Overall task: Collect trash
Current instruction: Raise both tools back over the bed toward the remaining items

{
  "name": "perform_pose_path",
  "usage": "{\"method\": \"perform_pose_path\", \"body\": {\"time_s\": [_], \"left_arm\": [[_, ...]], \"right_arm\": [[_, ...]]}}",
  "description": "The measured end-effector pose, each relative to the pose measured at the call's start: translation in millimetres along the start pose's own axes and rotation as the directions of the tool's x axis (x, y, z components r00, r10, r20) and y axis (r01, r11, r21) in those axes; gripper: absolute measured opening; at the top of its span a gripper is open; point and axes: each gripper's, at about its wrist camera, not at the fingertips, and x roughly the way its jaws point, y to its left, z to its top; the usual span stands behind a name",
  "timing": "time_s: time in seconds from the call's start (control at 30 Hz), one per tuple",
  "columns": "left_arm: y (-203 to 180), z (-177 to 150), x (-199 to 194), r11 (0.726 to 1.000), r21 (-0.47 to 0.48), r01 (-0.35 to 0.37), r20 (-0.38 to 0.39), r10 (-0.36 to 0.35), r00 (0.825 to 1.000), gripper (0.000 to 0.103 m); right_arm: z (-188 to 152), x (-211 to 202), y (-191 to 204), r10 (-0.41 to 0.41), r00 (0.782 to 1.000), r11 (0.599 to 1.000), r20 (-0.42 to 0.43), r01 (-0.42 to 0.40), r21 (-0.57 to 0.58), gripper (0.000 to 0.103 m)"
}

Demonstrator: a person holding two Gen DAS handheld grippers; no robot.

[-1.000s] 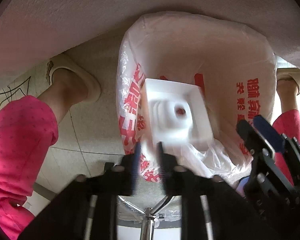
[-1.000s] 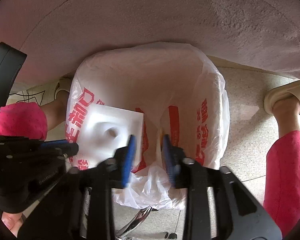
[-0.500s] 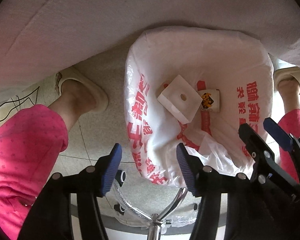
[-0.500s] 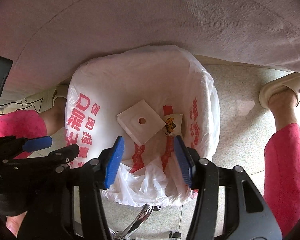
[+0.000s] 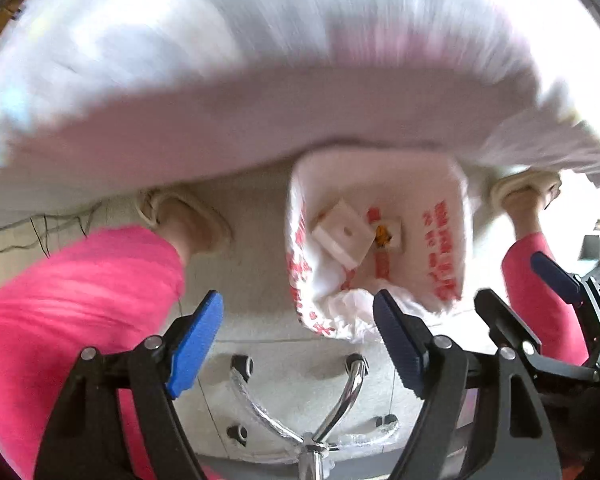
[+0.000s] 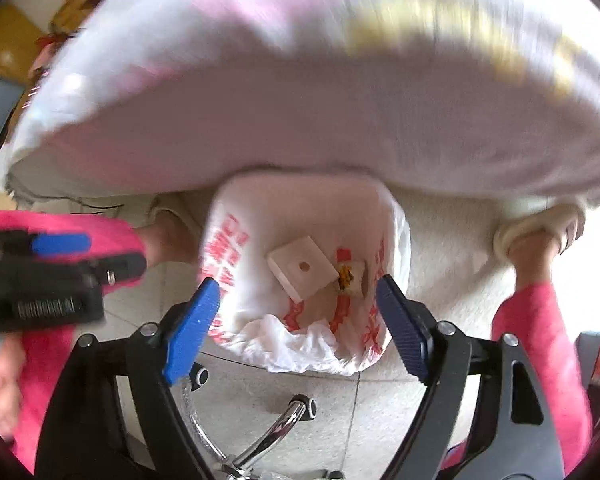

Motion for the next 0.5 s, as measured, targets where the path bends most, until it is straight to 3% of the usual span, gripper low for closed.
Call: {"method": "perform_pose_path", "body": {"time_s": [0.07, 0.17, 0.27, 0.37, 0.5], "left_arm": [[12, 7, -37, 0.999, 0.048, 0.008, 0.065, -0.011, 0.998, 0.077], [22, 22, -83, 0.991, 0.135, -0.012, 0.141, -0.007, 0.99, 0.08], [36, 44, -138, 0.976, 0.218, -0.02, 0.224, -0.03, 0.974, 0.084], [47, 72, -190, 0.956, 0.295, 0.011, 0.268, -0.093, 0.959, 0.088], [45, 98, -224, 0.912, 0.409, -0.024, 0.31, -0.115, 0.944, 0.09]], "right_arm": [[10, -31, 11, 0.0, 0.998, 0.998, 0.064, 0.004, -0.063, 0.079], [37, -89, 29, -0.008, 0.982, 0.984, 0.19, 0.042, -0.175, 0.091], [73, -152, 48, -0.008, 0.946, 0.953, 0.325, 0.106, -0.284, 0.096], [103, -190, 58, 0.01, 0.92, 0.926, 0.391, 0.14, -0.352, 0.096], [158, -222, 65, 0.015, 0.92, 0.892, 0.392, 0.165, -0.422, 0.096]]}}
